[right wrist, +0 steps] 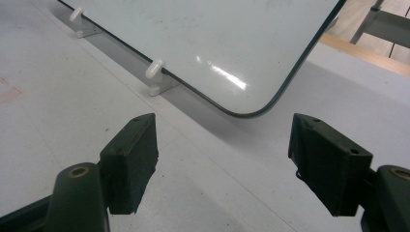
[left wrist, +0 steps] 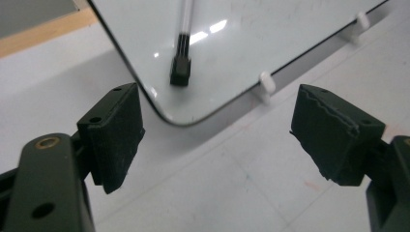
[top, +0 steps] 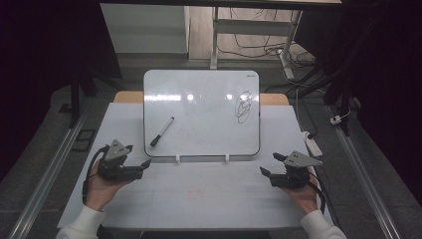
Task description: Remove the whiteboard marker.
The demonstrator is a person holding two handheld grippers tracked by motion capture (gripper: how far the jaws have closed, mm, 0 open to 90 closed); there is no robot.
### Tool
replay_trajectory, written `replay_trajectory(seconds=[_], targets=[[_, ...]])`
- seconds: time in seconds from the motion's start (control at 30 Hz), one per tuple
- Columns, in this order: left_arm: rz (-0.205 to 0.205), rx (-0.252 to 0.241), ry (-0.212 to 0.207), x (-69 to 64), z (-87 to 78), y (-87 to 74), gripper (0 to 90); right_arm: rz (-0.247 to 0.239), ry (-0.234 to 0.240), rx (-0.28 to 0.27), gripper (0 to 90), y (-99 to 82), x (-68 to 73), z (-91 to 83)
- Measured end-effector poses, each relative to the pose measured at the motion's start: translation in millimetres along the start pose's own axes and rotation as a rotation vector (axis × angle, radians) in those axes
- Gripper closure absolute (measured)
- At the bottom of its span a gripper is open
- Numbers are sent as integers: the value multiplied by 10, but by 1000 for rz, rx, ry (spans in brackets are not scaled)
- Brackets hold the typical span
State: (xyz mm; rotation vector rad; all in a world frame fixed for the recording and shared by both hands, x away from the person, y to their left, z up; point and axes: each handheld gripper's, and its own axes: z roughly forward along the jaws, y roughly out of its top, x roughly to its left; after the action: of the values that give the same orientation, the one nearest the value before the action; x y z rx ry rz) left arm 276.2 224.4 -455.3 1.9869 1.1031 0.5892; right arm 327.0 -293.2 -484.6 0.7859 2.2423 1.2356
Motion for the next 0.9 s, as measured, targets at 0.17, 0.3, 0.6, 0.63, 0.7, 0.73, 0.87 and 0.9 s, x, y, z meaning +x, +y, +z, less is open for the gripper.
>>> replay_trajectory(seconds=[0.17, 0.3, 0.6, 0.63, 0.7, 0.73, 0.87, 0.9], targets=[[17, -7, -7, -22, 43, 112, 211, -1, 3, 3, 268, -3, 4, 7], [39, -15, 6, -29, 123, 258, 219, -4, 5, 7, 270, -4, 12, 15], [59, -23, 53, 13, 323, 454, 243, -1, 6, 14, 277, -10, 28, 39], [63, -23, 59, 18, 349, 469, 248, 0, 6, 15, 278, -11, 30, 42], [70, -27, 71, 31, 407, 501, 263, 1, 8, 19, 279, -14, 33, 52], [72, -30, 77, 41, 445, 522, 272, 1, 8, 21, 279, -14, 34, 55], [80, -41, 95, 62, 574, 589, 309, -1, 4, 24, 282, -16, 37, 58], [85, -39, 103, 68, 610, 607, 316, 1, 5, 24, 283, -17, 36, 59]])
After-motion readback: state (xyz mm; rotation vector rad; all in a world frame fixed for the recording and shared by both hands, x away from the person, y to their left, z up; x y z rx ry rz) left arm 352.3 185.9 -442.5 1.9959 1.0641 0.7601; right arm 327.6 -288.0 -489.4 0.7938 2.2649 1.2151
